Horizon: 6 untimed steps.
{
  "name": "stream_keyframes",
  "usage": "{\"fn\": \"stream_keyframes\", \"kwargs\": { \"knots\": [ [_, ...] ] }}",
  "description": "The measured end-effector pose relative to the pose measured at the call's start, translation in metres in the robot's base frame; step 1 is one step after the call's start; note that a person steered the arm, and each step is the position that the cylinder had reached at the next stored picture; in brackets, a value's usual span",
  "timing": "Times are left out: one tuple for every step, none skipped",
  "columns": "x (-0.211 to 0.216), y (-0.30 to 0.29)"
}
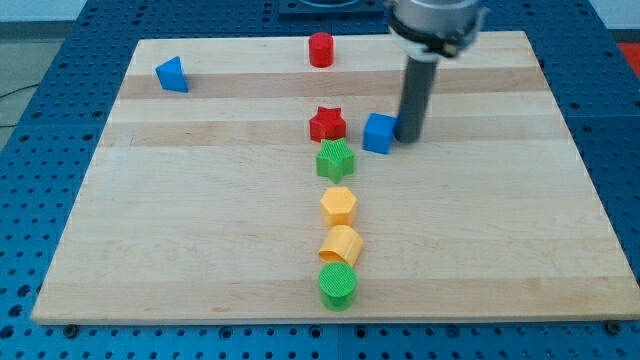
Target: Move the blue cube diagonally to the red star
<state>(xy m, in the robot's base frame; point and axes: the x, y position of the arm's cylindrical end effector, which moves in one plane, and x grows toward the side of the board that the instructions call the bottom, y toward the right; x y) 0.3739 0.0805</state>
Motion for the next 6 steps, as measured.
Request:
{"fn": "stream_keyframes", "kwargs": {
  "knots": [
    [-0.043, -0.016],
    [-0.001, 0.016],
    [0.061, 0.009],
    [0.074, -0.052],
    [0.048, -0.056],
    [0.042, -0.055]
  ]
}}
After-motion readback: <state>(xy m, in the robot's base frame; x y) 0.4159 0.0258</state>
